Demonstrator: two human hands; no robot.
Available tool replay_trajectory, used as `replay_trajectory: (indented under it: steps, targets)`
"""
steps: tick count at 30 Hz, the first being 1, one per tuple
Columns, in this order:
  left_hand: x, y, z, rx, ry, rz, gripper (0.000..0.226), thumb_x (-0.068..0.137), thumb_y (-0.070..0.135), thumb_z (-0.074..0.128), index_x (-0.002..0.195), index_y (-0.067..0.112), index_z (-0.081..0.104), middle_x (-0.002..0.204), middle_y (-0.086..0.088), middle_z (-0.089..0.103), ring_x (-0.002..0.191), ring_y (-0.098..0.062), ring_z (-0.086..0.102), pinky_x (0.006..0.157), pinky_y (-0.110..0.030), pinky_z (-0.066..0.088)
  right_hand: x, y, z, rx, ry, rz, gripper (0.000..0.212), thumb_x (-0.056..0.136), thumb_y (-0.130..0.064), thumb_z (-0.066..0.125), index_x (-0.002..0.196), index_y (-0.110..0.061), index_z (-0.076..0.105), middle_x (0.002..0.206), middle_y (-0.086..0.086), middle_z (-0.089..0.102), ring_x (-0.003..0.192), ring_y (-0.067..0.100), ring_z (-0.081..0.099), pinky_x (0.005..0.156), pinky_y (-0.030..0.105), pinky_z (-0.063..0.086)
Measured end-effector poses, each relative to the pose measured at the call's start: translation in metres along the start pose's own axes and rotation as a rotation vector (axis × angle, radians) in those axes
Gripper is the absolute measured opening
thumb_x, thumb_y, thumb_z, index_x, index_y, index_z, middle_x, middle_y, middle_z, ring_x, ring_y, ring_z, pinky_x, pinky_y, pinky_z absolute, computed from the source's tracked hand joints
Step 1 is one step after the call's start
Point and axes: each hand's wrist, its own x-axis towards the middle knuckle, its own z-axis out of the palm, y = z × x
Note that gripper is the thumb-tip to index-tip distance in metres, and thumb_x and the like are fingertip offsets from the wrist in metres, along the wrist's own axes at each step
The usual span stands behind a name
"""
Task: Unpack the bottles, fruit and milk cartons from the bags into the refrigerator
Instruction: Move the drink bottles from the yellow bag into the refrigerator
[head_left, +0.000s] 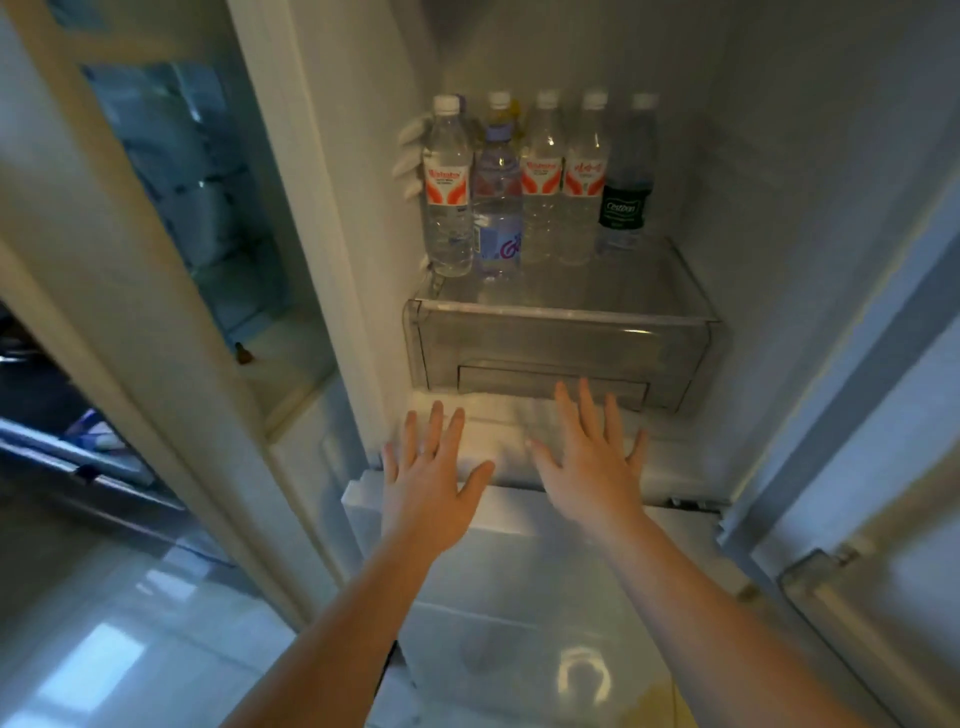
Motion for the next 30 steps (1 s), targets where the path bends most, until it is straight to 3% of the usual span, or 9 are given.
replay_trajectory:
  steps: [15,23,30]
  targets:
    - [-0.282,-0.002,-0.015,-0.041,-0.053,-0.453,0.080,0.088,0.078,0.013,0.155,0.043,-0.015,0.161,0.010,-0.028,0.146,-0.022,-0.033,0.119,-0.058,-0.015,-0.211,-0.008,0.038,0.050,-0.292,-0.301,0.072,0.099,-0.063,0.028,0.154,-0.041,-0.014,0.162,-0.012,-0.025,0.151,0.022,-0.021,0.118,0.060,-0.009]
    - [-0.411,0.011,-0.006,-0.058,-0.042,-0.552,0.087,0.078,0.083,0.003,0.155,0.045,-0.010,0.164,0.011,-0.022,0.147,-0.021,-0.032,0.120,-0.056,-0.013,-0.319,0.006,0.035,0.031,-0.424,-0.410,0.073,0.098,-0.064,0.027,0.155,-0.040,-0.013,0.163,-0.012,-0.024,0.151,0.023,-0.021,0.118,0.060,-0.010]
    - [-0.511,0.046,-0.002,-0.052,-0.074,-0.550,0.086,0.080,0.080,0.004,0.156,0.043,-0.008,0.164,0.011,-0.019,0.149,-0.021,-0.028,0.120,-0.054,-0.013,-0.414,0.045,0.023,0.002,-0.417,-0.400,0.071,0.099,-0.065,0.023,0.153,-0.042,-0.016,0.162,-0.012,-0.025,0.150,0.023,-0.023,0.119,0.060,-0.009]
